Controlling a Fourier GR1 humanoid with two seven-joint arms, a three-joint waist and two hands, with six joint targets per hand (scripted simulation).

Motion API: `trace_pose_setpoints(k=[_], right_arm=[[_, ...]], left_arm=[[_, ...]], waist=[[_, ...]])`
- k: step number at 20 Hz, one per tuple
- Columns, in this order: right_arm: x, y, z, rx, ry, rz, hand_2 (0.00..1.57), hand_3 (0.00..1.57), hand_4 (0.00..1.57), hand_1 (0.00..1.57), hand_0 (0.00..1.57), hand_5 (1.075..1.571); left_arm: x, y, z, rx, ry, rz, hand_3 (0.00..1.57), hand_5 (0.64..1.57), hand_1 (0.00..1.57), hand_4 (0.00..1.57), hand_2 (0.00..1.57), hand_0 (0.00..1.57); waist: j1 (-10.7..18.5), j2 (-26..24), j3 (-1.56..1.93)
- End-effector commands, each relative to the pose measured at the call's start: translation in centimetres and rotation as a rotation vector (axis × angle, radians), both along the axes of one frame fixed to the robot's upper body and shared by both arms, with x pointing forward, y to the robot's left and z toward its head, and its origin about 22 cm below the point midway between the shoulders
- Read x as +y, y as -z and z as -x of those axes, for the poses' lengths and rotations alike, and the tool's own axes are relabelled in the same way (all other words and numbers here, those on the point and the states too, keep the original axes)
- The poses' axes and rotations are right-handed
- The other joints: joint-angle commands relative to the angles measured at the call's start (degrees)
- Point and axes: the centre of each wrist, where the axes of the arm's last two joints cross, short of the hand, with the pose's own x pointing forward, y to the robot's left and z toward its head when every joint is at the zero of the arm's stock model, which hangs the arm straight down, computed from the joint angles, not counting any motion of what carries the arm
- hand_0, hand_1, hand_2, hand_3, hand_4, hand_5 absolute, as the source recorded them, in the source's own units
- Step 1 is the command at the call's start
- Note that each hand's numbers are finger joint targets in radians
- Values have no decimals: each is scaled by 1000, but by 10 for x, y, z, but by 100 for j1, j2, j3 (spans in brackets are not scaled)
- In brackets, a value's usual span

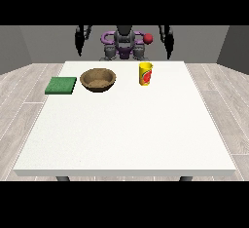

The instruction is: Pick the cup and pour the ball into the bowl, then pick the bowl and place it on the pad

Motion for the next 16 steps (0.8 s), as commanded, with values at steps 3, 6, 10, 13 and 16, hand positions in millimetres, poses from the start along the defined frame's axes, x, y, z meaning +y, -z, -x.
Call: trace_pose_setpoints(k=[3, 6, 10, 13, 16], right_arm=[[-7, -26, -4, -40, -7, 35, 0, 0, 583, 0, 0, 1570], [-8, -39, -7, -48, -14, 43, 0, 0, 583, 0, 0, 1570], [-2, -14, 44, 208, 59, -166, 0, 0, 517, 0, 0, 1570], [1, -39, 51, 219, 58, -200, 0, 0, 522, 0, 0, 1570], [-31, -53, 59, 107, 64, -156, 0, 0, 517, 0, 0, 1569]], left_arm=[[5, -25, -4, -39, 6, -17, 0, 1562, 0, 0, 0, 0], [7, -38, -6, -43, 6, -26, 0, 1562, 0, 0, 0, 0], [-36, -28, 35, 150, -19, 260, 0, 1561, 0, 0, 0, 0], [-43, -36, 46, 188, -75, 226, 0, 1553, 0, 0, 0, 0], [-51, -61, 54, 31, 7, 246, 0, 1553, 0, 0, 0, 0]], waist=[[29, -1175, 100], [51, -1627, 124], [-4, -2795, 133], [-77, -2794, 131], [181, -1999, 133]])
